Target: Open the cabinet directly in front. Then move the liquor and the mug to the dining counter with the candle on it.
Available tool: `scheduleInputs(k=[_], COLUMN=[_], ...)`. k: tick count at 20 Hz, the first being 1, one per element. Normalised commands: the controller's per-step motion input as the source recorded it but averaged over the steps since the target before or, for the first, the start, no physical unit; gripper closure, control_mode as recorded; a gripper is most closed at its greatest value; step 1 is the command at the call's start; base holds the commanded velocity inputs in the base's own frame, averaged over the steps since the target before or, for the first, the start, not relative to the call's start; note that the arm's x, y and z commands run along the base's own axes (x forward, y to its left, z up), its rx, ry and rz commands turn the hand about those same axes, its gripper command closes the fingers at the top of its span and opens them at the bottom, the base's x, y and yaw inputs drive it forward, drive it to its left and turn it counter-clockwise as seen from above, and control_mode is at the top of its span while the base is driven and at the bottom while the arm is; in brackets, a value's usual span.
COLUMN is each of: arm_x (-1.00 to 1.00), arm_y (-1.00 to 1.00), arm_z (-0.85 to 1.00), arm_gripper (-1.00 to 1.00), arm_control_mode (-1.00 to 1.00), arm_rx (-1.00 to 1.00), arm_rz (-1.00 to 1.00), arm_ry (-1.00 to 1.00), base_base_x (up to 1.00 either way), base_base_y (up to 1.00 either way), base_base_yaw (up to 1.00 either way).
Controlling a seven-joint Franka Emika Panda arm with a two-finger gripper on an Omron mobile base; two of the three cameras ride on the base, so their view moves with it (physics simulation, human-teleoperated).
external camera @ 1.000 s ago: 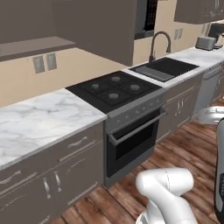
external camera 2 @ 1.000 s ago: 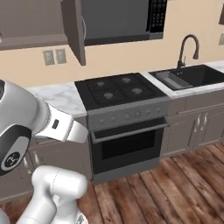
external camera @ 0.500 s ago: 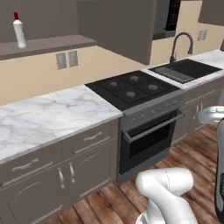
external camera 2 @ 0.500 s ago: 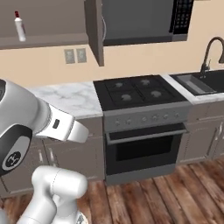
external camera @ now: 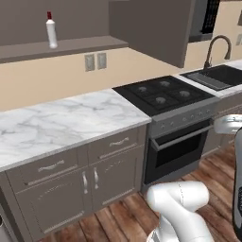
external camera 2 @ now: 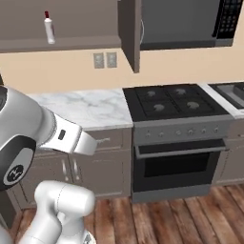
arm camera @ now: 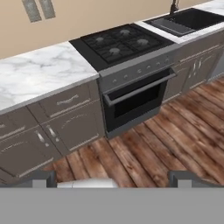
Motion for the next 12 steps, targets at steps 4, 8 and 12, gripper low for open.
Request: scheduleInputs(k=[4, 8, 12], arm_x=[0.0, 0.0, 0.0], arm_y=[0.0, 0.0, 0.0], arm_z=[0.0, 0.0, 0.0], arm_gripper=[-1.0, -1.0, -1.0], arm_control_mode=[1.0, 1.0, 1.0], arm_rx=[0.0, 0.0, 0.0], arm_rz=[0.0, 0.0, 0.0], arm_ry=[0.0, 0.0, 0.0], base_base_x=[0.3, 0.39, 0.47], base_base_y=[0.42, 0.32, 0.32], base_base_yaw=[0.18, 0.16, 0.16])
